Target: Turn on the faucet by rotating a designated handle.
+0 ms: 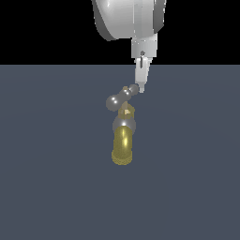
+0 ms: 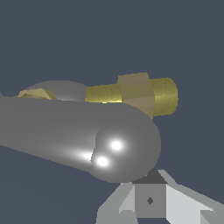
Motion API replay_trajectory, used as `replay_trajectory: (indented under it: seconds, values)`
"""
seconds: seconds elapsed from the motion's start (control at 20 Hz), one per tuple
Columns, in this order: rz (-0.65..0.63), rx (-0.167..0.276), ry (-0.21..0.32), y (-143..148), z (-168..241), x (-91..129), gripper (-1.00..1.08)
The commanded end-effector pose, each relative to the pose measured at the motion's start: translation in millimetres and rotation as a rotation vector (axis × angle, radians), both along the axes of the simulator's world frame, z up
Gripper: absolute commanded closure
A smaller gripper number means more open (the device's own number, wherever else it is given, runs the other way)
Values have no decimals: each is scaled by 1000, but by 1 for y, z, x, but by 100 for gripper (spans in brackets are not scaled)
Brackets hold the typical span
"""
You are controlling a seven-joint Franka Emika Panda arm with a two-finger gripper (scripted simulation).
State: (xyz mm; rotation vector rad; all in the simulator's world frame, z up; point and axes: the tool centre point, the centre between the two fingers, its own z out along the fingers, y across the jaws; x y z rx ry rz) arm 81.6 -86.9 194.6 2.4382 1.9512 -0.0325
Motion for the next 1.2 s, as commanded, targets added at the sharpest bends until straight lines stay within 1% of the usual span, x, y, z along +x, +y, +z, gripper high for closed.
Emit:
replay_trajectory:
  seconds: [0.0,0.1,0.15,0.2,1.15]
  values:
    - [72,26,-2,68,1,10,108]
    - [77,27,-3,82,2,14,108]
    - [77,27,-3,82,2,14,108]
    - [8,1,-1,25,0,9,108]
    - [68,24,-3,140,1,-24,108]
